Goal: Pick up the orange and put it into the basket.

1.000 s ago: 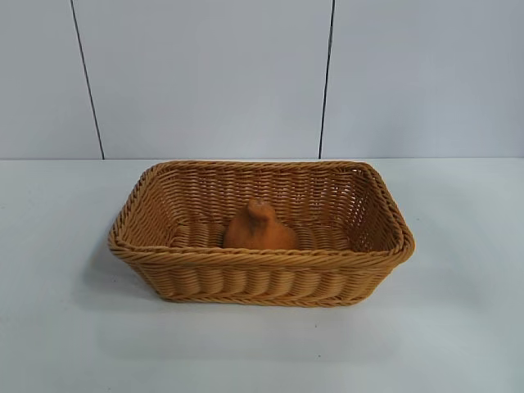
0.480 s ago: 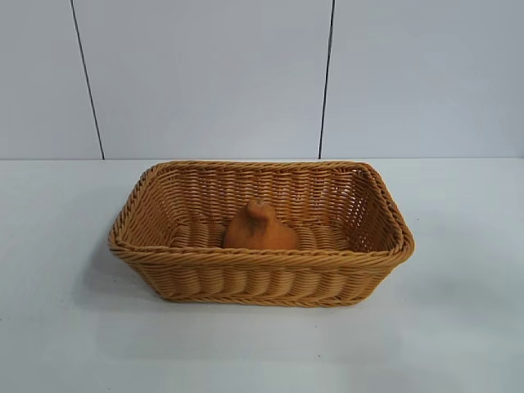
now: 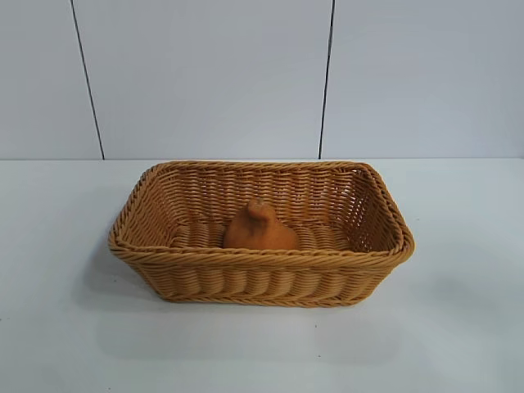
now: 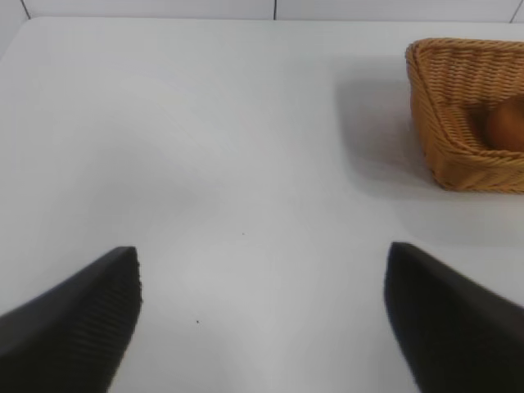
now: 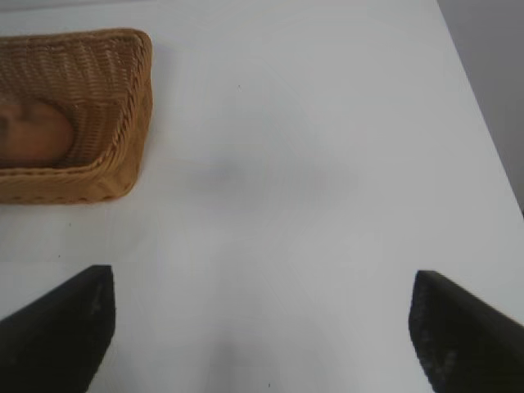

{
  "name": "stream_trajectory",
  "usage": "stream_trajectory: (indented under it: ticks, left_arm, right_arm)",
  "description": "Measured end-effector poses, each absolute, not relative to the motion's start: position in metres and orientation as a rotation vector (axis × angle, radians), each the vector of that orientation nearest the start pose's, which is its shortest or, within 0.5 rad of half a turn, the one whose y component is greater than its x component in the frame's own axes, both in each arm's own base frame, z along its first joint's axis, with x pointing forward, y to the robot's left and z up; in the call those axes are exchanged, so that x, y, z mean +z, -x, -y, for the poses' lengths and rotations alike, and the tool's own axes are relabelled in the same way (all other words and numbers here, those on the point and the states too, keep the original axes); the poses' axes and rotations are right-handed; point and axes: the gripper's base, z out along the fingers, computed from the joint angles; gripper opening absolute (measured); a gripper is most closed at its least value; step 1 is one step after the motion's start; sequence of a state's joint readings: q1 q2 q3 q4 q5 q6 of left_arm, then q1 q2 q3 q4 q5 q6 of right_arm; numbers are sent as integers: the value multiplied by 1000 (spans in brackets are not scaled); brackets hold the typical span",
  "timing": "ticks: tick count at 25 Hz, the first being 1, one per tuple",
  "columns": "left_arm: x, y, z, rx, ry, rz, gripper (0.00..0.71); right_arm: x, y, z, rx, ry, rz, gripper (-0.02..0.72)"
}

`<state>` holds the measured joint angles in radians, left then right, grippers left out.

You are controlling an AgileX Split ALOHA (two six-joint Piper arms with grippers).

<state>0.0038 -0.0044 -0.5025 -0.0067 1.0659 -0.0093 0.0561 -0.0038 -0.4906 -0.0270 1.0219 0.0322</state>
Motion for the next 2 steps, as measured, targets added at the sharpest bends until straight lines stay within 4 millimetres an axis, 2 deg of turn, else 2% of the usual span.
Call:
stream_trajectory:
  ticks: [2]
  left_arm:
    - [278,6,1,-11,13,-2043,582]
  right_arm:
    - [278,3,2,24,23,-2009,673]
